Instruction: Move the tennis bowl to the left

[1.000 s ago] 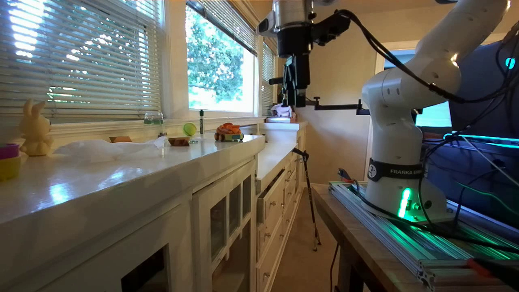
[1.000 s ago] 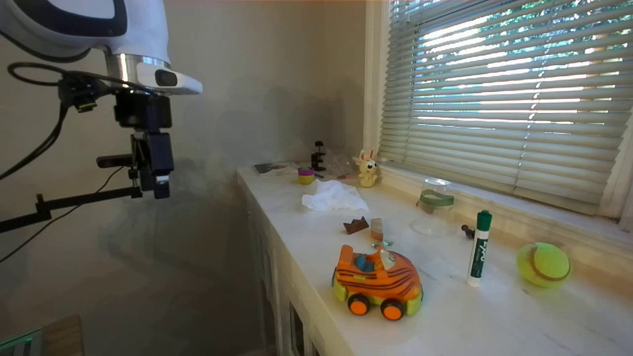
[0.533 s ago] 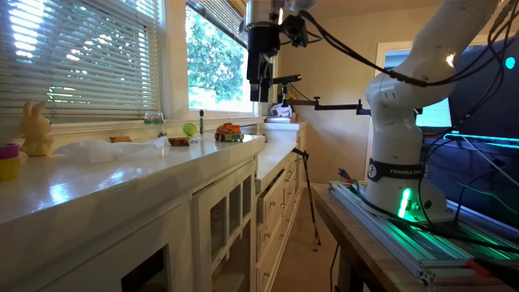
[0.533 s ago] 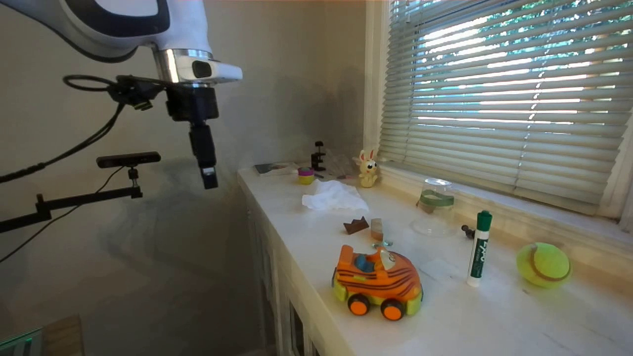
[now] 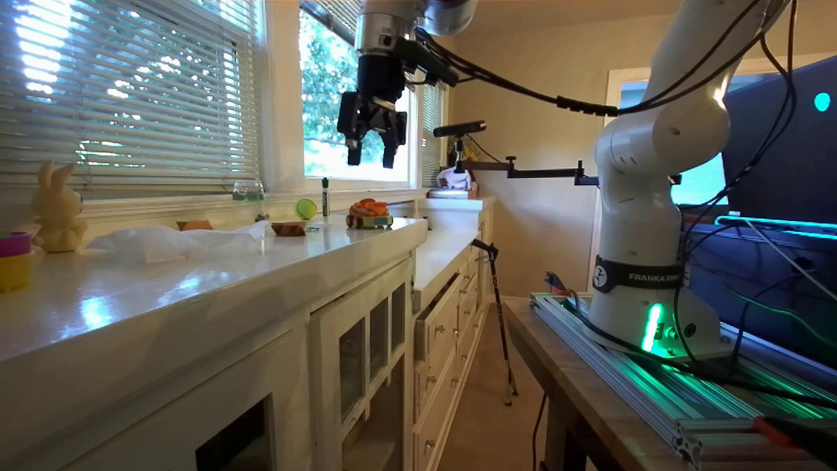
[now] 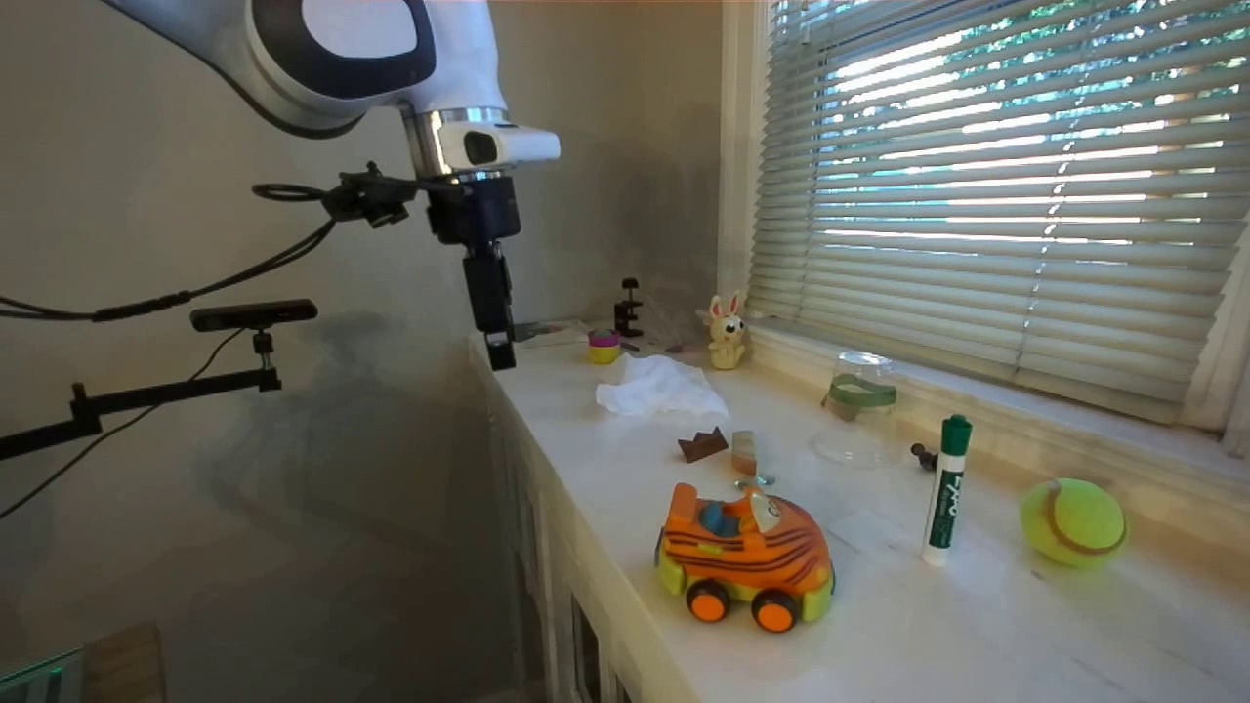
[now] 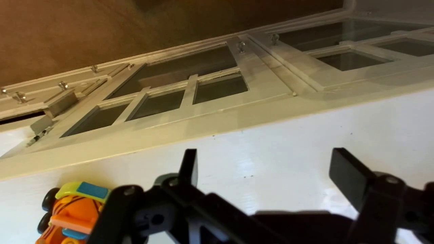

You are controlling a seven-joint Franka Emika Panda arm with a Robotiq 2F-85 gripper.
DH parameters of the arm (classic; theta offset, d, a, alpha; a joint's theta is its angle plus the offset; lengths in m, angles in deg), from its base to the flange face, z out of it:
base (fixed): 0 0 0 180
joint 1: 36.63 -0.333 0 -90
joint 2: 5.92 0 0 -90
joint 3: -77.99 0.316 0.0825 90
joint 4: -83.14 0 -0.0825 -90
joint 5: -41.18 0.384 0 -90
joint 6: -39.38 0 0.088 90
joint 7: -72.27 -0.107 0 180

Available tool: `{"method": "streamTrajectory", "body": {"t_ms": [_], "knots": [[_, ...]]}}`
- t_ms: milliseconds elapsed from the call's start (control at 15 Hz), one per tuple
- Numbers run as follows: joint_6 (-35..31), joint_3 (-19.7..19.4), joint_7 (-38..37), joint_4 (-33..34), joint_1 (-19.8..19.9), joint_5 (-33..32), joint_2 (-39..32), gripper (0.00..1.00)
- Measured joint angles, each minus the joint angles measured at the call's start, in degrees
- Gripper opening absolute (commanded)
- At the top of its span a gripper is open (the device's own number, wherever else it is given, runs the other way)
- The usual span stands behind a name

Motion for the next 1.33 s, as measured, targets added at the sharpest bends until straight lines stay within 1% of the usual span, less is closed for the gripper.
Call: {"method": "streamTrajectory", "body": {"t_ms": [267,467,667,867,1200,1333], "knots": [[0.0,0.0,-0.1,0.1,0.0,0.0,0.0,1.00],[0.0,-0.9,-3.7,1.6,0.5,0.0,-0.5,1.00],[0.0,-2.3,-8.5,6.0,1.9,0.0,-2.2,1.00],[-0.2,-4.1,-11.2,10.4,3.1,-0.2,-5.1,1.00],[-4.6,-7.2,-14.2,15.4,3.8,-1.2,-12.1,1.00],[-6.0,-8.0,-14.2,17.4,3.8,-3.1,-13.8,1.00]]}}
